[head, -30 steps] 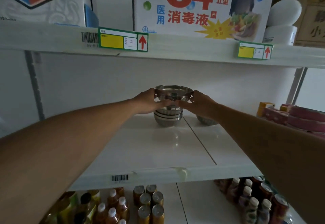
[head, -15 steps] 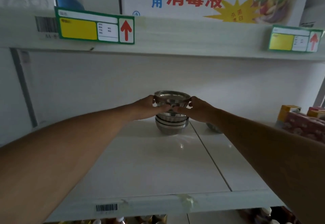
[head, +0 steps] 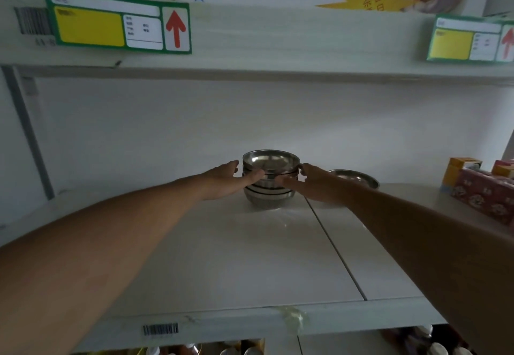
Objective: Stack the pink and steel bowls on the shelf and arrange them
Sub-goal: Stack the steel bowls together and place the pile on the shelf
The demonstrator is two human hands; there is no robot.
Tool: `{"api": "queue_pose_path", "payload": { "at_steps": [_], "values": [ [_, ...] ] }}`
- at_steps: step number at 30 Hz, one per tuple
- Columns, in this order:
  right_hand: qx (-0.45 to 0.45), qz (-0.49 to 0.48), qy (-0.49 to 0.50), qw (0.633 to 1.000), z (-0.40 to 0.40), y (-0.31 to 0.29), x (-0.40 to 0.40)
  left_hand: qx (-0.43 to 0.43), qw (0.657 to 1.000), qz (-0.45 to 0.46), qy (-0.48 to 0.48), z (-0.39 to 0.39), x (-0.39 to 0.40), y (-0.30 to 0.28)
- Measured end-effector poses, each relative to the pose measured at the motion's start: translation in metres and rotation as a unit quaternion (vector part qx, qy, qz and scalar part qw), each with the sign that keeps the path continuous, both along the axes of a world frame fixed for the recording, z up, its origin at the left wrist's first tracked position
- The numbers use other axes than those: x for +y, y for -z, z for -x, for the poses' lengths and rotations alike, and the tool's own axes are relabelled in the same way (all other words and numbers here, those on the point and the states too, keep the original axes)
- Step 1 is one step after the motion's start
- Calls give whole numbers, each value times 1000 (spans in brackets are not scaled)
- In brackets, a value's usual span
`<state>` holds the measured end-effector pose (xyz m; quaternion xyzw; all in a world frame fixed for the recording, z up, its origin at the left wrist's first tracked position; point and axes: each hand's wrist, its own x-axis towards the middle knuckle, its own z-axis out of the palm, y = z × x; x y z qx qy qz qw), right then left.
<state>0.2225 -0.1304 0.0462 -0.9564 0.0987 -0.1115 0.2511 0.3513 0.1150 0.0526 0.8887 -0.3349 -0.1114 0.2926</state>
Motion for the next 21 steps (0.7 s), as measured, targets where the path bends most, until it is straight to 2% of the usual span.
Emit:
{"api": "queue_pose_path", "payload": {
  "at_steps": [6, 14, 17, 21],
  "values": [
    [34, 4, 37, 999, 21, -1, 4, -9, 1000, -22, -2, 7, 26, 6],
    [47, 105, 44, 992, 62, 25, 27, -21, 1000, -9, 11, 23, 40, 44],
    [35, 77, 9, 996, 76, 38, 39, -24, 1000, -7, 8, 36, 47, 61],
    [72, 51, 17, 996, 94, 43, 49, -43, 998, -36, -6, 61, 61, 57]
  ]
}}
